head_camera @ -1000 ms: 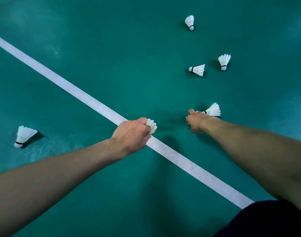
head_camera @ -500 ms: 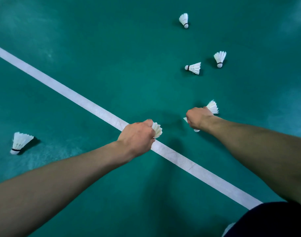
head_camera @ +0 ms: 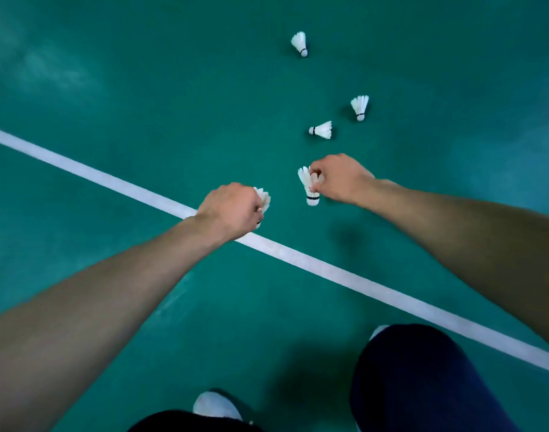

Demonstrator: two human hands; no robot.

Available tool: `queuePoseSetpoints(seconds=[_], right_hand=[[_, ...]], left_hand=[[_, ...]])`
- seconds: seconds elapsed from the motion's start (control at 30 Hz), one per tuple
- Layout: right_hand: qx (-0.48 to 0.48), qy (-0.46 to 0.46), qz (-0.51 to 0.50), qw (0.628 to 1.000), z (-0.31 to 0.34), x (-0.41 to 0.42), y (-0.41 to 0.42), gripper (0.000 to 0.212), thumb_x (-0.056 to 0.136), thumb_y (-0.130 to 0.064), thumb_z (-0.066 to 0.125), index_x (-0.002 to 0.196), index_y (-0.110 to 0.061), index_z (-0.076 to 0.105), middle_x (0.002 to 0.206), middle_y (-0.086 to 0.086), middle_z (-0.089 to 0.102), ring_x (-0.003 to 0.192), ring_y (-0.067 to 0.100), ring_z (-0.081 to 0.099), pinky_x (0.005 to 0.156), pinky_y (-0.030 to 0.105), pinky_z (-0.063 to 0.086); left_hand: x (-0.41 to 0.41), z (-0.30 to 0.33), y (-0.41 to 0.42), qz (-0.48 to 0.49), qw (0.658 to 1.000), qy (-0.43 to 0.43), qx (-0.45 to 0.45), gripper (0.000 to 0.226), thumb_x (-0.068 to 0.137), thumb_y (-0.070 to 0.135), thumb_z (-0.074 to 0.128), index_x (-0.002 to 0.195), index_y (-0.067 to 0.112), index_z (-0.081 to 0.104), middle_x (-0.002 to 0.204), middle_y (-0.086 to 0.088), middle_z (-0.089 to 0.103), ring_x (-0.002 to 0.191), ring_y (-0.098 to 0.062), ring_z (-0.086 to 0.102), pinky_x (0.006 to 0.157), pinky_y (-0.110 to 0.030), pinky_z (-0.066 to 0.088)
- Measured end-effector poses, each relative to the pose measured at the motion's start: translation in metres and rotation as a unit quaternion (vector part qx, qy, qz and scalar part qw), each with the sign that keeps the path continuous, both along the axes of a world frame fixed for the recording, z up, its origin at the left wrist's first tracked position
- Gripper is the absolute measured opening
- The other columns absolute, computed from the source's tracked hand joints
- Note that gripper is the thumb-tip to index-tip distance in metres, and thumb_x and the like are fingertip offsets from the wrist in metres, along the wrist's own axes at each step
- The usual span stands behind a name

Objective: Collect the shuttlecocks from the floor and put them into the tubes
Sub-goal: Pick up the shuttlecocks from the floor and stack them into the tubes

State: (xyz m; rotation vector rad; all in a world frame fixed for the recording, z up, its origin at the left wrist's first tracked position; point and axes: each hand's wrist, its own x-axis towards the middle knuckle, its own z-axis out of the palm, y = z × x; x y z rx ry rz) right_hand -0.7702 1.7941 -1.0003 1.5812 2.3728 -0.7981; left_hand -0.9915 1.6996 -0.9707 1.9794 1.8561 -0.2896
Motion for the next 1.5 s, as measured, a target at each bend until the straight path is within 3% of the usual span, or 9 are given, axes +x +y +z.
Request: queuePoseSetpoints(seconds=[0.13, 0.33, 0.47, 0.57, 0.8, 1.03, 1.2, 1.37, 1.5], right_hand=[[-0.001, 0.107, -0.108, 0.988, 0.243, 0.026, 0.013, 0.012, 0.093, -0.025, 0.069, 0.103, -0.021, 0.074, 0.104, 0.001, 0.075, 0.089, 0.021, 0.061, 0.078, 0.029, 0.048], [0.056, 0.306, -0.284, 0.907, 0.466, 0.051, -0.019, 0.004, 0.093, -0.022, 0.068, 0.097, -0.023, 0.069, 0.089, -0.014, 0.069, 0.067, 0.017, 0.059, 0.062, 0.026, 0.044], [0.089, 0.410, -0.342, 0.841, 0.586, 0.070, -0.043, 0.003, 0.090, -0.030, 0.069, 0.088, -0.028, 0.068, 0.068, -0.017, 0.064, 0.045, 0.013, 0.045, 0.048, 0.027, 0.039], [0.137, 0.465, -0.361, 0.797, 0.660, 0.092, -0.045, 0.005, 0.089, -0.032, 0.067, 0.086, -0.028, 0.067, 0.079, -0.016, 0.067, 0.050, 0.018, 0.049, 0.049, 0.036, 0.051], [0.265, 0.474, -0.411, 0.733, 0.754, 0.118, -0.093, 0.020, 0.070, -0.041, 0.058, 0.071, -0.024, 0.048, 0.054, -0.016, 0.041, 0.050, 0.010, 0.026, 0.042, 0.023, 0.026], [0.394, 0.411, -0.505, 0.649, 0.793, 0.108, -0.226, 0.023, 0.075, -0.039, 0.060, 0.081, -0.017, 0.054, 0.058, -0.006, 0.049, 0.050, 0.020, 0.039, 0.044, 0.052, 0.045], [0.464, 0.335, -0.548, 0.610, 0.826, 0.106, -0.336, 0.019, 0.091, -0.012, 0.068, 0.077, -0.014, 0.056, 0.057, -0.008, 0.053, 0.049, 0.021, 0.043, 0.047, 0.057, 0.048], [0.524, 0.240, -0.578, 0.577, 0.859, 0.101, -0.461, 0.023, 0.095, -0.017, 0.068, 0.076, -0.023, 0.056, 0.070, -0.011, 0.066, 0.044, 0.008, 0.048, 0.053, 0.045, 0.055], [0.545, 0.175, -0.624, 0.532, 0.874, 0.100, -0.585, 0.020, 0.098, -0.022, 0.067, 0.080, -0.024, 0.059, 0.078, -0.005, 0.071, 0.040, 0.023, 0.056, 0.046, 0.037, 0.051]], left_hand=[[0.010, 0.238, 0.033, -0.007, 1.000, 0.001, 0.002, 0.012, 0.085, 0.050, 0.070, 0.092, 0.043, 0.076, 0.087, 0.000, 0.072, 0.081, -0.027, 0.061, 0.065, -0.028, 0.040], [0.037, 0.474, 0.060, -0.034, 0.999, -0.024, 0.003, 0.011, 0.085, 0.052, 0.072, 0.084, 0.041, 0.075, 0.061, 0.010, 0.060, 0.068, -0.017, 0.057, 0.057, -0.027, 0.038], [0.066, 0.602, 0.072, -0.129, 0.989, 0.019, 0.076, 0.016, 0.089, 0.049, 0.067, 0.089, 0.034, 0.073, 0.083, 0.004, 0.071, 0.081, -0.024, 0.059, 0.066, -0.033, 0.046], [0.084, 0.673, 0.074, -0.212, 0.967, 0.027, 0.142, 0.015, 0.090, 0.047, 0.064, 0.087, 0.033, 0.065, 0.089, 0.007, 0.070, 0.085, -0.023, 0.062, 0.072, -0.036, 0.051], [0.103, 0.771, 0.058, -0.349, 0.897, -0.014, 0.269, 0.024, 0.094, 0.044, 0.054, 0.083, 0.036, 0.034, 0.061, 0.012, 0.039, 0.059, -0.018, 0.042, 0.052, -0.034, 0.024], [0.116, 0.826, 0.028, -0.480, 0.805, -0.109, 0.331, 0.017, 0.096, 0.041, 0.062, 0.087, 0.031, 0.051, 0.074, 0.002, 0.059, 0.066, -0.026, 0.047, 0.059, -0.034, 0.033], [0.145, 0.854, -0.039, -0.598, 0.708, -0.152, 0.342, 0.008, 0.094, 0.040, 0.066, 0.091, 0.034, 0.061, 0.083, 0.007, 0.066, 0.070, -0.025, 0.055, 0.059, -0.030, 0.031], [0.197, 0.888, -0.143, -0.715, 0.580, -0.161, 0.357, 0.018, 0.097, 0.043, 0.060, 0.098, 0.028, 0.070, 0.105, 0.012, 0.070, 0.092, -0.021, 0.065, 0.067, -0.030, 0.044], [0.237, 0.910, -0.253, -0.767, 0.494, -0.195, 0.361, 0.019, 0.099, 0.042, 0.057, 0.101, 0.031, 0.073, 0.111, 0.017, 0.066, 0.093, -0.015, 0.065, 0.070, -0.029, 0.046]])
